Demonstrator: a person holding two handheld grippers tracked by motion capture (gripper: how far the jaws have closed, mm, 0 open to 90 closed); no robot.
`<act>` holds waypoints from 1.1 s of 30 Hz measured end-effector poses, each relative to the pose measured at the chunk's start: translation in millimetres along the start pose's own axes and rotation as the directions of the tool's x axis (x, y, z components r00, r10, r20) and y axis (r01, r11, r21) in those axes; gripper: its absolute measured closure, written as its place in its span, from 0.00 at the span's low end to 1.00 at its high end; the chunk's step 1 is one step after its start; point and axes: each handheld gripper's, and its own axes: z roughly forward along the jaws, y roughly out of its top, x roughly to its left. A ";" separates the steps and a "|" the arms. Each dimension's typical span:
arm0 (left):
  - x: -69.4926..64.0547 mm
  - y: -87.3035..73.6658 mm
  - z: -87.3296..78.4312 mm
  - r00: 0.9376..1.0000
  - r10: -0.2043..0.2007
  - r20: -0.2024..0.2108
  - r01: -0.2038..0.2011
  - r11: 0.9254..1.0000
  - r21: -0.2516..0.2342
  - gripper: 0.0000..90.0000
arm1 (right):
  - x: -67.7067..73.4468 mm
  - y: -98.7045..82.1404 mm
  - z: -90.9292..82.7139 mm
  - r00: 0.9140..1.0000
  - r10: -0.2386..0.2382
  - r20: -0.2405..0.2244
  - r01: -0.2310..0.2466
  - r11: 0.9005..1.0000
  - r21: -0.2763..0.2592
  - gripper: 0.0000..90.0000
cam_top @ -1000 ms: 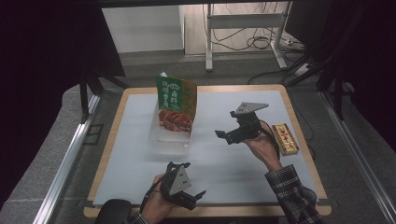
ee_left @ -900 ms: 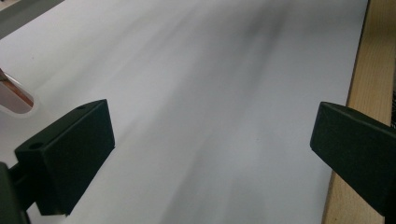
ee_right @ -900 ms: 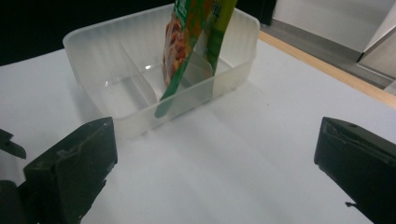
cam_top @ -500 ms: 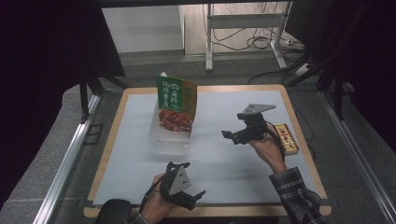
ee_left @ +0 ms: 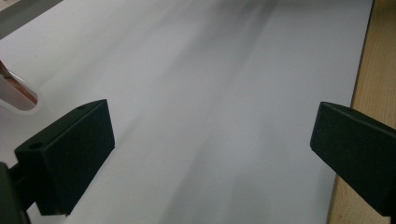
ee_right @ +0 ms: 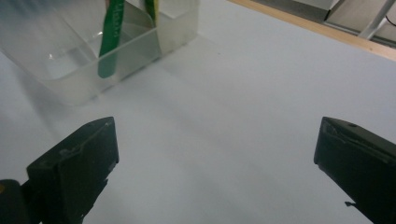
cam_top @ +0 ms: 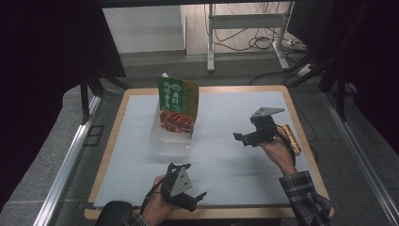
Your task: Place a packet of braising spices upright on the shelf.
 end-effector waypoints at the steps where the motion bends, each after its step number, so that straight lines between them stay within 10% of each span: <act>1: -0.4 -0.1 0.4 1.000 -0.004 0.000 0.004 1.000 -0.003 0.00 | -1.6 -1.4 -0.1 1.000 0.002 0.006 -0.002 1.000 0.001 0.00; 33: -0.8 0.0 1.0 1.000 -0.011 -0.001 0.011 1.000 -0.002 0.00 | -46.3 -35.0 -23.0 0.982 0.107 0.155 -0.125 0.986 0.111 0.00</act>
